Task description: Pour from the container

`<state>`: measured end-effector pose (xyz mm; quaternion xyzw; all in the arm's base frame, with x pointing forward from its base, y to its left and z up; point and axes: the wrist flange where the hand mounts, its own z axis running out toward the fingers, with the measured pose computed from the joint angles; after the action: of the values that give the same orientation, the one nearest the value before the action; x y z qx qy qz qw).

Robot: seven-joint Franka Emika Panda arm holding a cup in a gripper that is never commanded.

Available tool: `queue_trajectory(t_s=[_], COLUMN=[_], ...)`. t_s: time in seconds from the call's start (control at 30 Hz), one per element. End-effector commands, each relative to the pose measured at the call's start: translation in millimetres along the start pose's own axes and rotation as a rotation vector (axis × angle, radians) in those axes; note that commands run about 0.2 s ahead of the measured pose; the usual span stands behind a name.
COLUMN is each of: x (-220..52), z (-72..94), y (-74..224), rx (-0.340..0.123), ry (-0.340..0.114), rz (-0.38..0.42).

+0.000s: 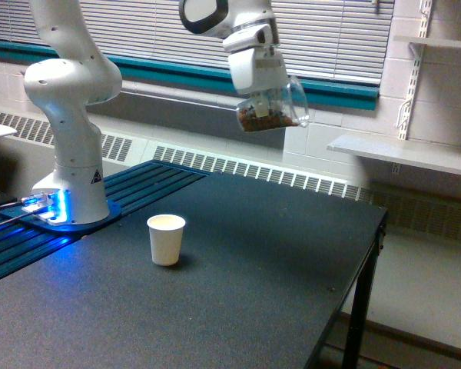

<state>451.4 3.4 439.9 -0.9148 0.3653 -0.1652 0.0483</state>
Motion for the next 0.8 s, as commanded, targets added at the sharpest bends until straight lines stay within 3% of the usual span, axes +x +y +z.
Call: queue_trajectory(t_s=[0.03,0.43,0.8], x=[-12.2,-40.6,-58.1], z=[5.1,18.7,20.0], y=[16.9,51.1,74.1], rx=[-0.020,-0.074,-0.137], ry=[-0.014,-0.055,-0.069], rz=[0.044,0.116,0.170])
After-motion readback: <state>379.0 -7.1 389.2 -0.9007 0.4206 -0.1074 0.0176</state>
